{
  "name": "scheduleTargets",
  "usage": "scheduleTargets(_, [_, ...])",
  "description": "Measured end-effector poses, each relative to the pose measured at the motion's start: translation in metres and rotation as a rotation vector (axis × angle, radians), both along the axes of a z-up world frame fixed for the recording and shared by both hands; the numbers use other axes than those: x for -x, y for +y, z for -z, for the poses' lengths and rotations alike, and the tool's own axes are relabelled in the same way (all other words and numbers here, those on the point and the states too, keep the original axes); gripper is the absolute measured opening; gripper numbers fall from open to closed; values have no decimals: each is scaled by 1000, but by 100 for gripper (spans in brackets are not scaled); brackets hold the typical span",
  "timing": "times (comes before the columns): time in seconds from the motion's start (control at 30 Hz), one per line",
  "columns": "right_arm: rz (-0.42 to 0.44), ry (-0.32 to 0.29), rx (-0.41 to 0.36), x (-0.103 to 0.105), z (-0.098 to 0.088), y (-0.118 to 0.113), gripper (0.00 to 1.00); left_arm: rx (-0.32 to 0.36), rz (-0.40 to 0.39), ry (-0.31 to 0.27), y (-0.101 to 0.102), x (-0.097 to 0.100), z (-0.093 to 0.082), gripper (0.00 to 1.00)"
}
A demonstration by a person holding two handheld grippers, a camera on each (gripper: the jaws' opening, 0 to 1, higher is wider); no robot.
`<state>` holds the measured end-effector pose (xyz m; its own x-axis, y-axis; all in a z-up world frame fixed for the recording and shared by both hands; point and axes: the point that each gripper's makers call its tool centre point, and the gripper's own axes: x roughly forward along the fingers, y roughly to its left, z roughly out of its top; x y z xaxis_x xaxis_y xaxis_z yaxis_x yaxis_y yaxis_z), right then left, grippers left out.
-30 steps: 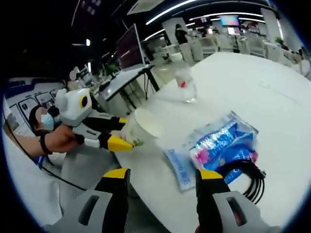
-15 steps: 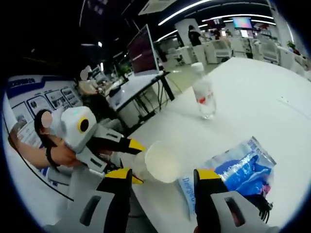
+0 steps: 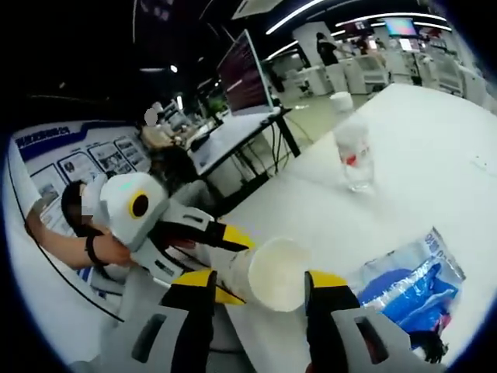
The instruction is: Arrange the tabletop items into an orderly group along one side of the table until the central work area is clear of visible clutter.
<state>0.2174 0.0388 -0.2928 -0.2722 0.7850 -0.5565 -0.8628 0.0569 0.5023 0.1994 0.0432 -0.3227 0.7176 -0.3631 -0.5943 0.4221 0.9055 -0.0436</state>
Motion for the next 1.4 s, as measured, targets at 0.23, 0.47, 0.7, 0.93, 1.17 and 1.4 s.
scheduleTargets(0.23, [-55, 71, 5, 14, 6, 7, 37, -44, 40, -17, -9, -3, -5, 36])
scheduleTargets(0.47, [-75, 111, 13, 16, 15, 11, 17, -6, 53, -22, -18, -5, -4, 36])
scheduleTargets(0.7, [-89, 140, 3, 21, 9, 11, 3, 1, 59, -19, -25, -10, 0, 36])
scheduleTargets(0.93, [-81, 145, 6, 16, 8, 13, 2, 9, 45, -25, -22, -15, -3, 37])
scheduleTargets(1.17, [-89, 106, 19, 12, 10, 15, 0, 25, -20, -39, -11, -22, -6, 37])
scheduleTargets(1.4, [-52, 86, 16, -4, 11, 14, 0, 41, -74, -52, 4, -23, -7, 40])
